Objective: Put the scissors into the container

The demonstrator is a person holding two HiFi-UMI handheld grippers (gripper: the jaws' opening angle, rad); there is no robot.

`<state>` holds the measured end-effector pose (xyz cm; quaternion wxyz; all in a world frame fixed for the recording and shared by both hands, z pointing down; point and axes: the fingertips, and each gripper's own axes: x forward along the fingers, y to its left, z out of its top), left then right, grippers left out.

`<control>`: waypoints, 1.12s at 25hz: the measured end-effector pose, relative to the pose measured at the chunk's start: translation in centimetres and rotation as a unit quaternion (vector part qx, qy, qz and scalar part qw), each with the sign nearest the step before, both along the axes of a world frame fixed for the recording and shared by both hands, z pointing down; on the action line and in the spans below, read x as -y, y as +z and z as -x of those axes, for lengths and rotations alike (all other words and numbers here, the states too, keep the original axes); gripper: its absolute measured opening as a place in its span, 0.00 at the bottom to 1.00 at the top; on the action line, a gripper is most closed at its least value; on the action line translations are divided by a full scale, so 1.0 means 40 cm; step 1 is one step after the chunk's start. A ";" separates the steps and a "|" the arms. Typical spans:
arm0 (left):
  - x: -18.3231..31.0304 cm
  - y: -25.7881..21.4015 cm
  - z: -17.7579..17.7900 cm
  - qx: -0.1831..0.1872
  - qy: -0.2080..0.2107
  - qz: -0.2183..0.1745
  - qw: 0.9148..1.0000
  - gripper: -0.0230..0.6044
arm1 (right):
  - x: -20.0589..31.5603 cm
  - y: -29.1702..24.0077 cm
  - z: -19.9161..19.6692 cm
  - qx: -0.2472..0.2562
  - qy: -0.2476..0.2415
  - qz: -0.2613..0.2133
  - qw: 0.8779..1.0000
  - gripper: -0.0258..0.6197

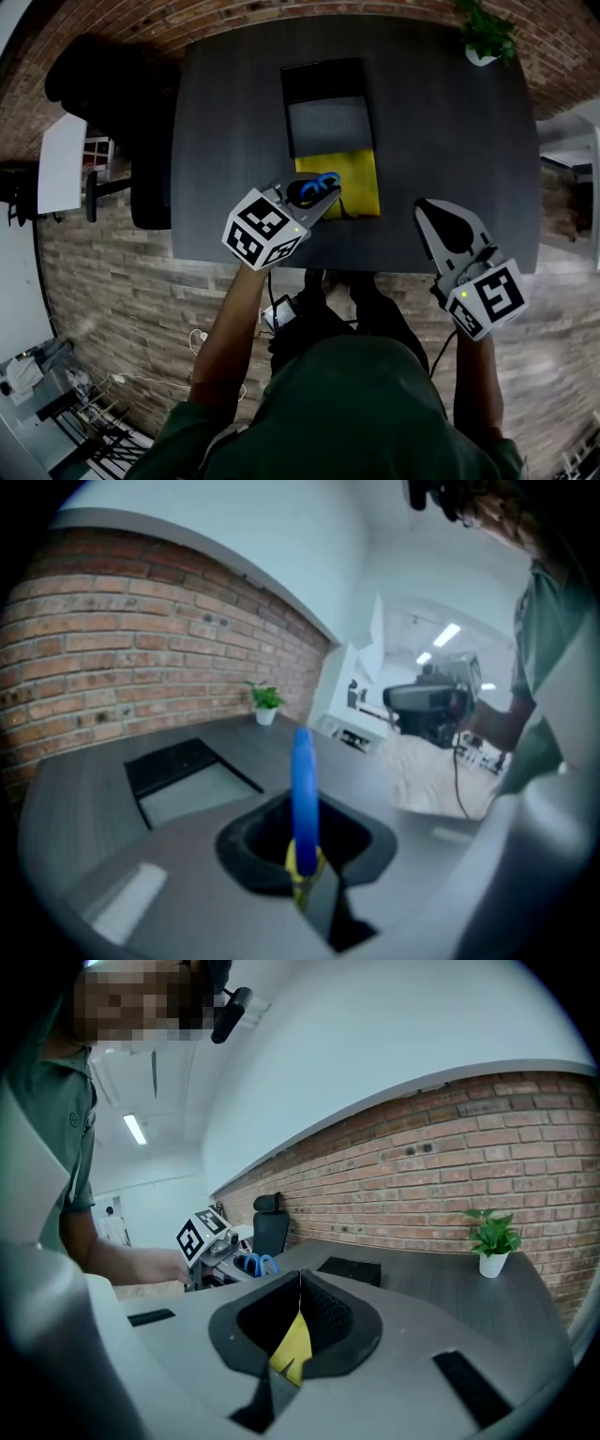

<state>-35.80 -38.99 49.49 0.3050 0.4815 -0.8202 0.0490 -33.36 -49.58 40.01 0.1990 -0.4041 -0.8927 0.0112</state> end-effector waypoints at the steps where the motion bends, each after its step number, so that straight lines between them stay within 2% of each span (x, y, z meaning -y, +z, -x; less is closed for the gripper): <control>1: 0.000 0.015 0.005 -0.008 -0.001 0.001 1.000 0.10 | -0.002 0.007 0.006 -0.002 -0.002 -0.001 1.000 0.05; 13: 0.017 0.181 0.046 -0.105 0.004 0.009 0.994 0.10 | 0.006 0.089 0.048 -0.033 -0.004 -0.006 0.999 0.05; 28: 0.037 0.350 0.071 -0.216 0.006 0.035 0.976 0.10 | 0.040 0.151 0.081 -0.061 0.006 -0.005 0.998 0.05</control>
